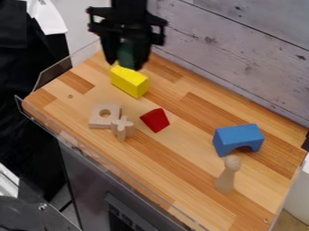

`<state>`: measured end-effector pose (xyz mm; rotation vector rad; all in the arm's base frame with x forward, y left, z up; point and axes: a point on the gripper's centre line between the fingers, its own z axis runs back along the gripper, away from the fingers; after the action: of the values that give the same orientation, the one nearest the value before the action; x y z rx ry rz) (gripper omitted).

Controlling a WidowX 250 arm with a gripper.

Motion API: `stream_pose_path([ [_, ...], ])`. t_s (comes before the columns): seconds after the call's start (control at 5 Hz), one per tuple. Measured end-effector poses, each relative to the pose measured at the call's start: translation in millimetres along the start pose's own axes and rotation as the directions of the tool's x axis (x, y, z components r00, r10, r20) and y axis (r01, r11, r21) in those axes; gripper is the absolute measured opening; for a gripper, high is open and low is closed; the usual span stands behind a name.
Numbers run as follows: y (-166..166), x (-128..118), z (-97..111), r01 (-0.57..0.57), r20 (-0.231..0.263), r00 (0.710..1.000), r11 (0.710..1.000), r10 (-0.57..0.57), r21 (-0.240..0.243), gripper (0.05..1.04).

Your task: Put the green cube on top of the yellow rectangle

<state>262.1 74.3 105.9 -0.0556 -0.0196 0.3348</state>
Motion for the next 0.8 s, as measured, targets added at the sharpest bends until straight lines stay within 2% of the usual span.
stream_pose_path([
  [0.2,14.5,10.0,-0.4,-0.011,0.017,1.000,1.000,0.011,-0.007,0.562],
  [0.4,22.6,21.6,-15.7,0.029,-0.019,0.999,1.000,-0.029,-0.006,0.562],
  [0.6,25.1,32.1,-26.0,0.109,-0.037,0.993,0.994,-0.109,-0.002,0.562],
  [0.8,29.9,39.4,-35.4,0.122,-0.047,0.992,0.992,-0.121,0.017,0.562],
])
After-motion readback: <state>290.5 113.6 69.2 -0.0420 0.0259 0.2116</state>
